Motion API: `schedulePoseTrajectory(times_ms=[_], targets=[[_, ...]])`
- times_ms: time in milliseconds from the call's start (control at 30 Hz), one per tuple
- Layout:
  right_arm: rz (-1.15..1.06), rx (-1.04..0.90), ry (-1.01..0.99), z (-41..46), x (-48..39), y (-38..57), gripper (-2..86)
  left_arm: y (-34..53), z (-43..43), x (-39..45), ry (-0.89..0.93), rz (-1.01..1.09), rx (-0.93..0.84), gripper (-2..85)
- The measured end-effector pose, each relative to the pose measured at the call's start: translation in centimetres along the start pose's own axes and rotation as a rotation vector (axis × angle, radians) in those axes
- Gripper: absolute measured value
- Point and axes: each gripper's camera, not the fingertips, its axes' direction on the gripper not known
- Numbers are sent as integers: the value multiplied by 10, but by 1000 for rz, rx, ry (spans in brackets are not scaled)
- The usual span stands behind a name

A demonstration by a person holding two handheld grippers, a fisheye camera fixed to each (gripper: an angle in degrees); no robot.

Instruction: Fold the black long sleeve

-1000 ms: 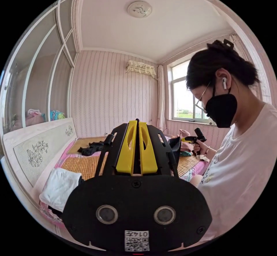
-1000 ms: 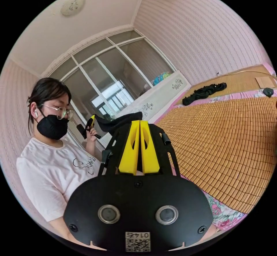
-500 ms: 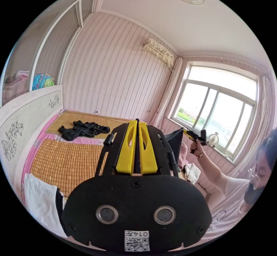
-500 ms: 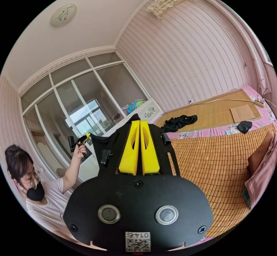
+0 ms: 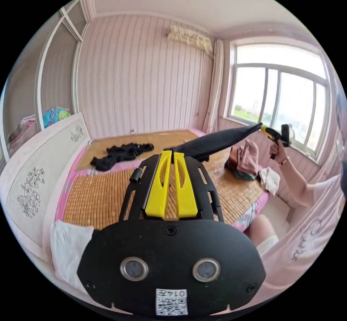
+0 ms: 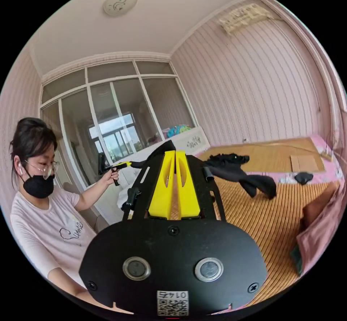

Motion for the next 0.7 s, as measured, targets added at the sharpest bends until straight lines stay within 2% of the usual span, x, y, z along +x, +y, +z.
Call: schedulePoseTrajectory(times_ms=[67, 133, 200, 267, 333, 467, 567, 633, 700], targets=[[270, -102, 19, 25, 61, 85, -4, 45, 49, -3, 31, -39, -134, -10], [442, -140, 10, 41, 97, 142, -3, 86, 95, -11, 92, -143, -229, -10], [527, -262, 115, 59, 120, 184, -3, 131, 144, -22, 165, -316, -330, -10], [604, -429, 188, 77, 140, 227, -3, 155, 168, -27, 158, -391, -410, -10], [646, -514, 186, 85, 147, 248, -3, 170, 185, -29, 171, -425, -490, -10], [684, -679, 214, 89, 152, 266, -1, 180, 203, -27, 150, -346, -605, -10], [655, -715, 398, 82, 150, 262, 3, 177, 206, -34, 143, -338, -619, -10], [620, -694, 462, 81, 147, 257, 9, 174, 208, -38, 155, -347, -611, -10], [615, -706, 446, 91, 147, 256, 26, 170, 213, -41, 154, -336, -616, -10]])
